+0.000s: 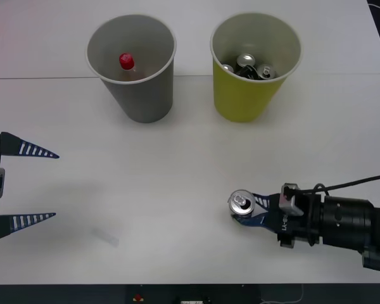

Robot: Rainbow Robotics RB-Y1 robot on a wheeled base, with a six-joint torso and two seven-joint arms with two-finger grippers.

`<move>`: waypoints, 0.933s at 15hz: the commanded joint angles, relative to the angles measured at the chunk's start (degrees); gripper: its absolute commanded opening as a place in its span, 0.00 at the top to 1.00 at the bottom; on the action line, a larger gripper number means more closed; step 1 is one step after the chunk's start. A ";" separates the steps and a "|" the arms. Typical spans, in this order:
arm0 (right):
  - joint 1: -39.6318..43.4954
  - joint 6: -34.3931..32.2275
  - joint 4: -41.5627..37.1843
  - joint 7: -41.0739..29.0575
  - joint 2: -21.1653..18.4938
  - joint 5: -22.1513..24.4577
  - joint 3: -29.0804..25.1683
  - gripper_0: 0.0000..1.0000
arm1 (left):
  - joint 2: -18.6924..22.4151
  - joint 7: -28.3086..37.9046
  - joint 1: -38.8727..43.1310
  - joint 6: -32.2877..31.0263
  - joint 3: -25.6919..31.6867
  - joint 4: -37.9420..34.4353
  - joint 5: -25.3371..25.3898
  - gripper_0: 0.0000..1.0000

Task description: Put the can into the green bin and the plastic bottle into the gray bin

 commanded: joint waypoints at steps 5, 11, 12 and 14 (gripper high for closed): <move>2.33 8.99 -16.92 -34.80 -13.55 4.62 -3.24 1.00 | 0.00 0.00 0.00 0.00 0.00 0.00 0.00 0.00; 3.65 0.29 -27.46 -69.43 -16.45 16.92 -17.66 1.00 | 0.00 0.00 0.00 0.00 0.00 0.00 0.00 0.00; 3.65 -3.58 -29.40 -74.17 -15.84 18.77 -21.35 1.00 | 0.00 0.00 0.00 0.00 0.00 0.00 0.00 0.00; 3.30 -10.35 -32.30 -80.59 -14.08 20.00 -27.59 1.00 | 0.00 0.00 0.00 0.00 0.00 0.00 0.00 0.00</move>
